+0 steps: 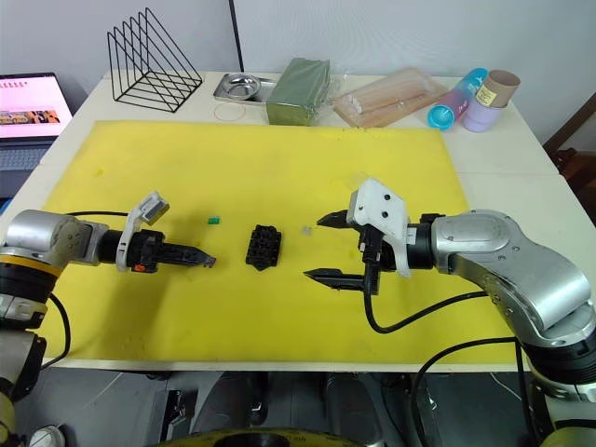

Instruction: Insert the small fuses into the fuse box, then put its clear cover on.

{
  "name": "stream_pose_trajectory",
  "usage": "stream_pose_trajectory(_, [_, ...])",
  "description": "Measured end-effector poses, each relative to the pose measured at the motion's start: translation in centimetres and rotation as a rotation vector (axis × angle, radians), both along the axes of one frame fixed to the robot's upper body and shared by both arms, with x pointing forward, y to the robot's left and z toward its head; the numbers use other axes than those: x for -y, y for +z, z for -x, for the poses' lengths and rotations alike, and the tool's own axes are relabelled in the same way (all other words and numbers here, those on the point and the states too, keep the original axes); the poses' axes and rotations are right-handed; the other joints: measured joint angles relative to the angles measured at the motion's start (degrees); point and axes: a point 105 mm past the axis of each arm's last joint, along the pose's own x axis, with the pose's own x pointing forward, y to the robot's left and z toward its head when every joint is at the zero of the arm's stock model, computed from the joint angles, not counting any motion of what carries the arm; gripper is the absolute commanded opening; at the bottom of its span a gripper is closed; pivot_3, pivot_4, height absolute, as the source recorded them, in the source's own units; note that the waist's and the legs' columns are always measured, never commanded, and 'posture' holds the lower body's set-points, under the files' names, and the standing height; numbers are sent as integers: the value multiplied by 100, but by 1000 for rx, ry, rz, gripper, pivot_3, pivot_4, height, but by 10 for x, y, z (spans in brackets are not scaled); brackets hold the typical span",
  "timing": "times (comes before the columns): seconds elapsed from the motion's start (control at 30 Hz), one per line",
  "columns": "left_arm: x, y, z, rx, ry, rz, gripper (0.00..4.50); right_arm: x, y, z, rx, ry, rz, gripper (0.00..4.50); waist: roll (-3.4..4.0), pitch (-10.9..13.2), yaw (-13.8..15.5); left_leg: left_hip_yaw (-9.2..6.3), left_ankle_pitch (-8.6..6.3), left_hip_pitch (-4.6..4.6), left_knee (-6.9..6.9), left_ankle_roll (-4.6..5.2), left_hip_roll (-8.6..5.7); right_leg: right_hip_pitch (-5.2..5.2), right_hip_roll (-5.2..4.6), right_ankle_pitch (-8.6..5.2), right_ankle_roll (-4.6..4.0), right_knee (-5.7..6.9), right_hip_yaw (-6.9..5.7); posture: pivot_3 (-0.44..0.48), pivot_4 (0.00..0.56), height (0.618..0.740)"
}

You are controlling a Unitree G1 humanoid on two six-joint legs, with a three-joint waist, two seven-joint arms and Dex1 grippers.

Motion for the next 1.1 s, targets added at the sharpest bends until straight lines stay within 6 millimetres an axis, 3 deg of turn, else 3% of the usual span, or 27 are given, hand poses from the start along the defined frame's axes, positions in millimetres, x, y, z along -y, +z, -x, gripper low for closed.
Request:
stream_pose_trajectory(0.03, [-1, -1, 0, -1, 5, -5, 1983, 0, 0, 0, 0, 0, 0, 4500, 0, 0, -4, 0, 0, 0, 0, 0, 0, 0, 1, 0, 0, 0, 0, 0, 150, 740])
stream_pose_trajectory(0.5, [-3, -5, -2, -3, 18, 5, 1983, 0, 0, 0, 0, 2, 1, 4500, 1, -1, -9, 0, 0, 2, -1, 0, 1, 1, 1, 0, 0, 0, 0, 0, 150, 740])
stream_pose_trajectory(0.63, [-5, -7, -3, 5, 22, -7, 1055, 0, 0, 0, 0, 2, 2, 4500, 2, -1, -9, 0, 0, 2, -1, 0, 1, 1, 1, 0, 0, 0, 0, 0, 150, 740])
stream_pose_trajectory(0.9, [-6, -8, -4, 24, 10, -21, 1055, 0, -1, 0, 2, 0, 6, 4500, 2, -1, -16, 1, 0, 2, -1, 0, 1, 0, 1, 0, -1, 0, 0, 0, 150, 740])
stream_pose_trajectory(1.03, [-7, -9, -4, 33, 7, -29, 131, 0, -1, -1, 3, -3, 6, 4500, 2, -1, -17, 1, 0, 2, -1, 0, 2, 0, 1, 0, 0, 0, 0, 0, 150, 740])
stream_pose_trajectory(1.1, [-6, -8, -4, 33, 4, -25, 22, 0, -1, -1, 4, -3, 6, 4500, 2, -1, -17, 1, 0, 2, -1, 0, 2, 0, 1, 0, -1, 0, 0, 0, 150, 740])
